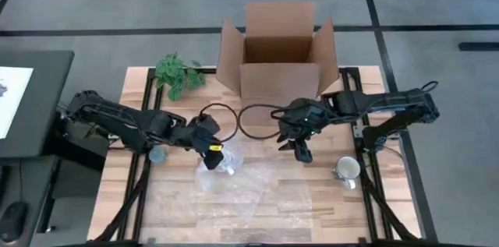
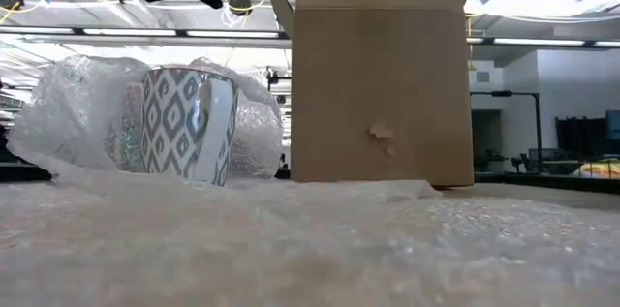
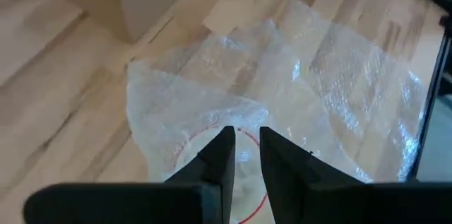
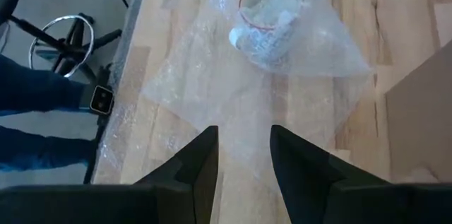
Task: Wrap mug
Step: Wrap the white mug with bubble wrap
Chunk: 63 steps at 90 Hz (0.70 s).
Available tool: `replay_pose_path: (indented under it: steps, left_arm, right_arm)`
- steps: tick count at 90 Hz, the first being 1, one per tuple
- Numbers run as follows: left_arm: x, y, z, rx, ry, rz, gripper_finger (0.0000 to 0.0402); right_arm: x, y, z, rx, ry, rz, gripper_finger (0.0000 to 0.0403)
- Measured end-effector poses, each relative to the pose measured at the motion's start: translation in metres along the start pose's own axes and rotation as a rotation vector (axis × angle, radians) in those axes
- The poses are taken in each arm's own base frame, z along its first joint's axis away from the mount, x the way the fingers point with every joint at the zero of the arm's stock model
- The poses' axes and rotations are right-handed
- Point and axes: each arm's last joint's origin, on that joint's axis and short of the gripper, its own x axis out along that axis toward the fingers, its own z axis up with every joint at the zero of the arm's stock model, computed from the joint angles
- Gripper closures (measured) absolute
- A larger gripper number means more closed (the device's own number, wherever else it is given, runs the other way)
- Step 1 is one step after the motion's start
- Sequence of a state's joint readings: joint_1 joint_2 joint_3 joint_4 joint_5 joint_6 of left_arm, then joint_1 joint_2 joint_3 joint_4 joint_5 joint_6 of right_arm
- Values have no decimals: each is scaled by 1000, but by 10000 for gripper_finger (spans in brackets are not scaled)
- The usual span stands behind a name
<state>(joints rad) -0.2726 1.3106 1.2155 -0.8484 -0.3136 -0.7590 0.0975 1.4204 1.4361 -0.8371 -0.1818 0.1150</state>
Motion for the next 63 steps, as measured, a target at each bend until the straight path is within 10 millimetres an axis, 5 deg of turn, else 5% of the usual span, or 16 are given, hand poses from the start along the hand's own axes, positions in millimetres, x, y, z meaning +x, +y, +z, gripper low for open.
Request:
replay_pose_path:
  steps: [29,63]
  left_arm:
    - [19,12,-12,113,30,65,342]
    - [49,29,-29,134,71,77,208]
  right_arm:
    - [0,0,0,11,-1,1,285]
    - [0,2,0,49,-3,4,285]
